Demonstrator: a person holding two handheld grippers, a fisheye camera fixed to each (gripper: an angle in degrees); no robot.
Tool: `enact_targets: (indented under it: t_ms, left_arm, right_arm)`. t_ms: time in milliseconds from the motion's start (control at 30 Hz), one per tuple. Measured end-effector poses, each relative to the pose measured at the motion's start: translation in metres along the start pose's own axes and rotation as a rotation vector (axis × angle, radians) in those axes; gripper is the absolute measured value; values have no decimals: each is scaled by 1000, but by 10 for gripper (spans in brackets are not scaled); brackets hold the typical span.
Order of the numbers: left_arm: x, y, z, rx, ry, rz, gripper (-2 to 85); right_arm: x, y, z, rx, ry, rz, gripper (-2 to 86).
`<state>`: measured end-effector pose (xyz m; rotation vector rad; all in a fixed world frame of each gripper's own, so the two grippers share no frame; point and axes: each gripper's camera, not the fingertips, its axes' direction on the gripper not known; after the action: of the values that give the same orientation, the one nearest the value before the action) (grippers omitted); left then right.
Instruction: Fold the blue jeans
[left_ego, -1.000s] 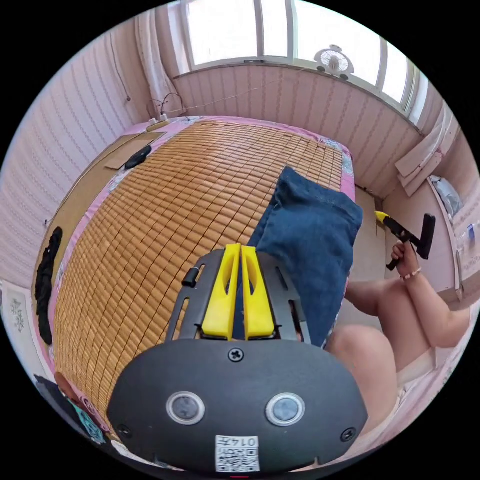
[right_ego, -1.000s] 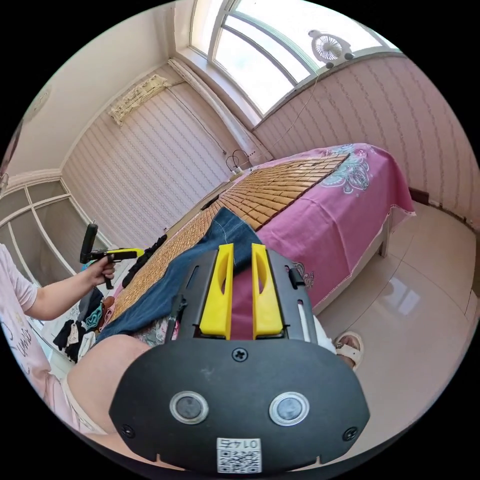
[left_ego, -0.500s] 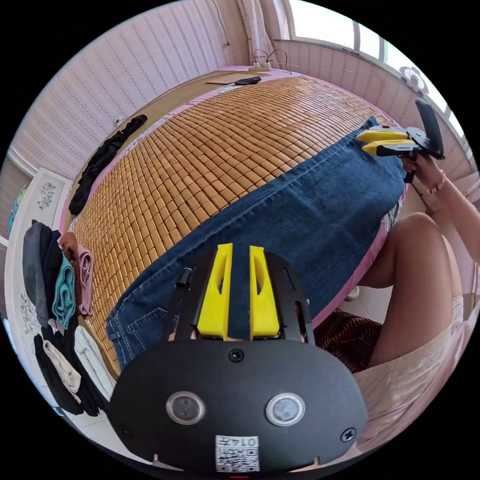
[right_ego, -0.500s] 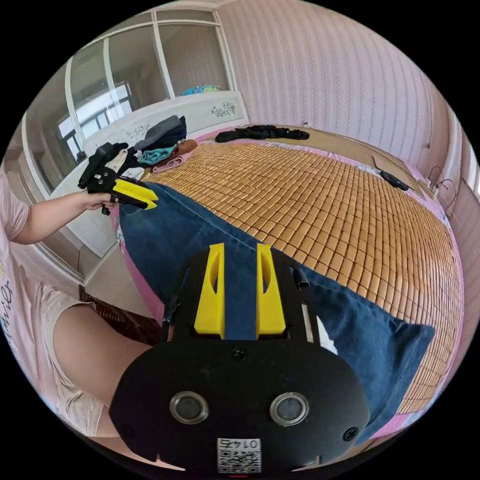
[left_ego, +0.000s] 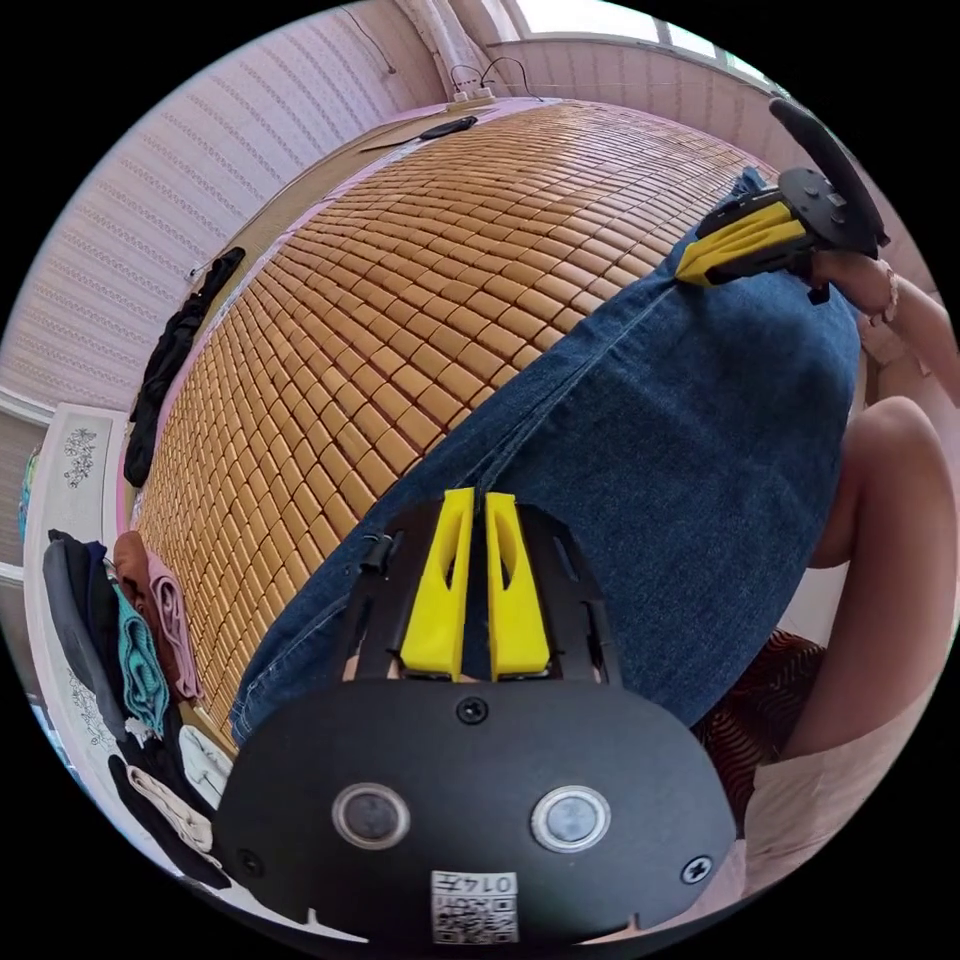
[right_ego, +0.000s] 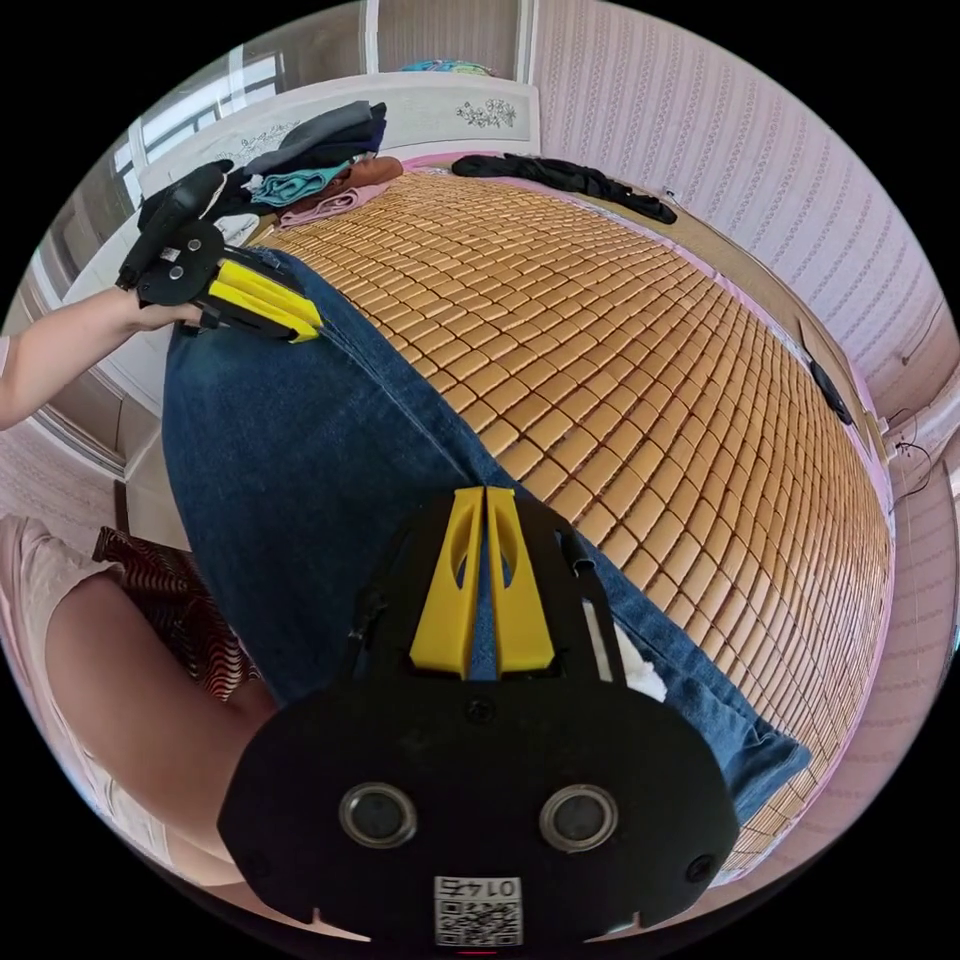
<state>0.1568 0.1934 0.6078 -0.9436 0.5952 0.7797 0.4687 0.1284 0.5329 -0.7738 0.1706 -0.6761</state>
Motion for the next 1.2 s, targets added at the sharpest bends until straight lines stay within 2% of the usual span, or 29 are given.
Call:
enact_targets:
  t_ms: [300, 367, 467, 533, 767, 900, 933, 967, 1100, 1200]
  left_arm:
    - [-13, 49, -42, 152, -34, -32, -10]
    - [-15, 57, -49, 163, -42, -35, -10]
    - [-17, 68, -56, 177, -51, -32, -10]
    - [-21, 75, -61, 191, -59, -40, -10]
    - [-47, 81, -70, 233, -63, -114, -10]
    - [-57, 73, -23, 102, -20, -164, -8]
    - [-55, 73, -9, 55, -2, -156, -8]
    - [-55, 76, -12, 114, -37, -165, -8]
    - [-59, 85, -17, 102, -59, -183, -1]
    - [-57, 99, -44, 176, -64, -196, 3]
  right_arm:
    - [-4, -38, -57, 131, -14, -6, 36]
    - [-4, -53, -50, 93, -61, -12, 75]
    - [-2, -76, -22, -109, -112, 0, 75]
    - [-1, -88, -35, -93, -117, 11, 12]
    - [8, -121, -75, -29, -101, 1, -5]
    - [11, -142, -33, -163, -99, 75, 1]
    - [9, -142, -38, -92, -71, 86, 2]
    - [8, -143, -39, -84, -66, 93, 2]
    - [11, -133, -73, -7, -88, 230, 1]
    - [-2, -101, -111, 97, -152, 249, -2]
